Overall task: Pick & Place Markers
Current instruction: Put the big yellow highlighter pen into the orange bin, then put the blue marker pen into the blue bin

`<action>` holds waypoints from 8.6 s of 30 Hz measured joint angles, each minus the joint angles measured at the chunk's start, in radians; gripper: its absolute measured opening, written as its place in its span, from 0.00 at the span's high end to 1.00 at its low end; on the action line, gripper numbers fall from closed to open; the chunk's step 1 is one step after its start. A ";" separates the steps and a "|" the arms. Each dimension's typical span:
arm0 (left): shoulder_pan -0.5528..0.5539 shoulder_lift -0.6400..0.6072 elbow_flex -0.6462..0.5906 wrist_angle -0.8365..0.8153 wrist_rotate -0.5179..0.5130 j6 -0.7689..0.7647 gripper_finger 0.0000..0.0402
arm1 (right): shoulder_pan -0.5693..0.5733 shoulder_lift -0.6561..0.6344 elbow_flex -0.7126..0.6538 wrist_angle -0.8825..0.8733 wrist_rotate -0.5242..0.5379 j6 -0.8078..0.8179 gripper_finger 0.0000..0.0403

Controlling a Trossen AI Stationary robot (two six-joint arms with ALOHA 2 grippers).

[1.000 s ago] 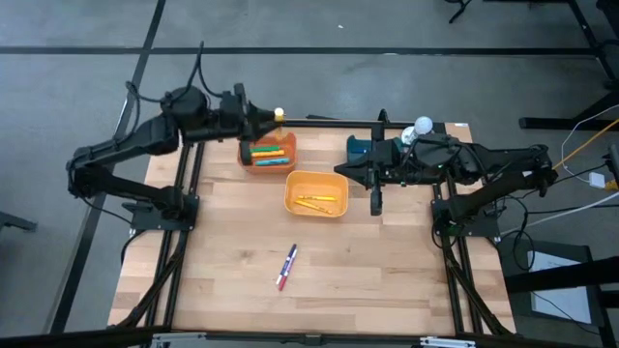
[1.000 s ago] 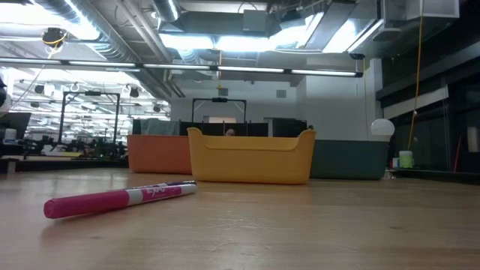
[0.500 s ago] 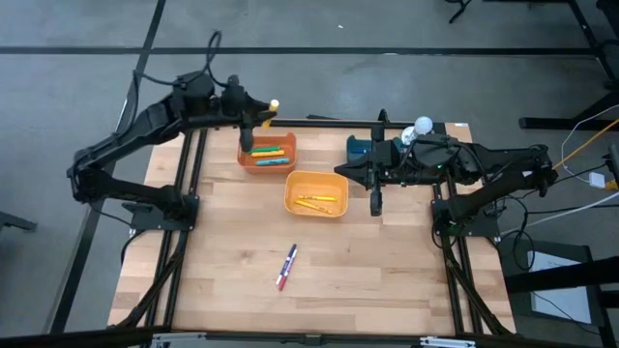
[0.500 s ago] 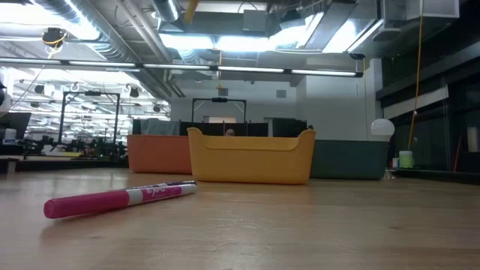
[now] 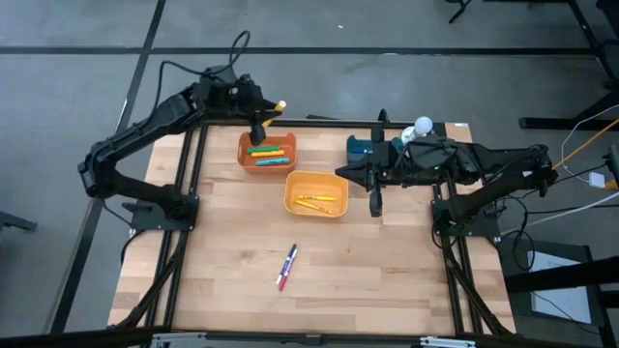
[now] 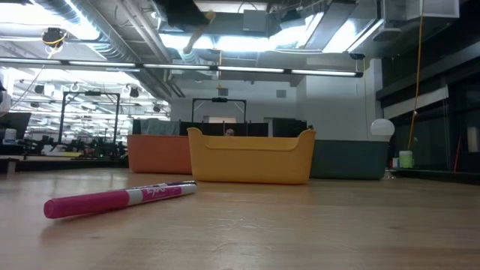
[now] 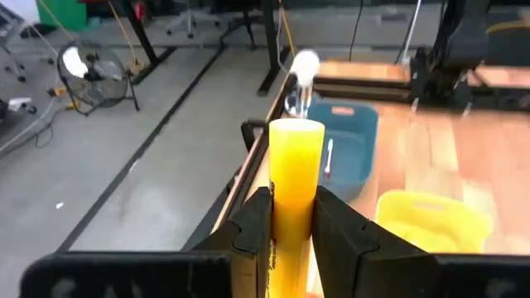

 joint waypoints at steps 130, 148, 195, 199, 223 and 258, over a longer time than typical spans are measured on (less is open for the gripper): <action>0.079 0.640 -0.048 -0.290 -0.046 0.260 0.67 | 0.000 0.000 0.000 -0.072 -0.030 0.039 0.99; 0.079 0.634 -0.048 -0.343 -0.066 0.205 1.00 | 0.000 0.000 0.000 -0.072 -0.029 0.040 0.99; -0.401 0.114 -0.046 -0.376 -0.137 -0.307 1.00 | 0.000 -0.072 0.000 -0.248 -0.087 0.017 1.00; -0.463 0.109 -0.046 -0.376 -0.165 -0.363 0.99 | 0.000 -0.107 0.000 -0.269 -0.087 0.008 1.00; -0.644 0.110 -0.046 -0.211 -0.239 -0.541 1.00 | 0.001 -0.321 -0.190 -0.263 -0.130 -0.080 1.00; -1.024 0.115 -0.046 -0.192 -0.369 -1.184 1.00 | 0.000 -0.524 -0.420 -0.164 -0.157 -0.021 1.00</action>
